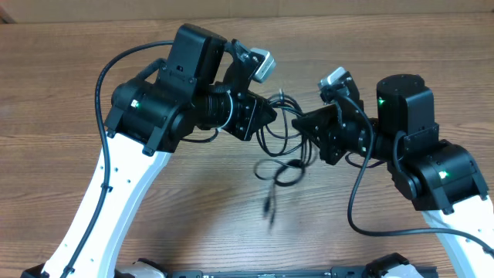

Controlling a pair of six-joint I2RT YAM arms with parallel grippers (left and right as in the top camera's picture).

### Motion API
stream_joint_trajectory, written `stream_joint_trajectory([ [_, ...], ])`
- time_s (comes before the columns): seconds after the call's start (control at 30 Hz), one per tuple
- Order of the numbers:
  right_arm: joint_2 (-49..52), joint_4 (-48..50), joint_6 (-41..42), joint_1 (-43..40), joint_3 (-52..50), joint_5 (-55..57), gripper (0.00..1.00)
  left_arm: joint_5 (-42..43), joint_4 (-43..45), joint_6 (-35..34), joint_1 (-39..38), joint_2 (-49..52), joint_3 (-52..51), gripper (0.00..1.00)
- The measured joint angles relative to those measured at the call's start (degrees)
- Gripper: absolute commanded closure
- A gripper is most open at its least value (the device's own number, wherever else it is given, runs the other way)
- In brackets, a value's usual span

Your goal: Untangle cables

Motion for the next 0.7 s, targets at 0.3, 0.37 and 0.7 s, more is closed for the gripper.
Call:
stream_joint_trajectory([
  [0.3,0.96,-4.98,-4.48,-0.22,0.00,-16.09,0.96,-25.11,-0.52,-27.54,-1.42,0.00,0.00,0.95],
  [0.37,0.94,-5.05,-5.31,-0.22,0.00,-18.60,0.96,-31.06,-0.39,-32.65,-1.05,0.00,0.00,0.96],
  [0.7,0.68,-4.50,3.28,-0.17,0.00,-6.95,0.11,-34.42,-1.88,-30.29,-0.63,0.00,0.00,0.96],
])
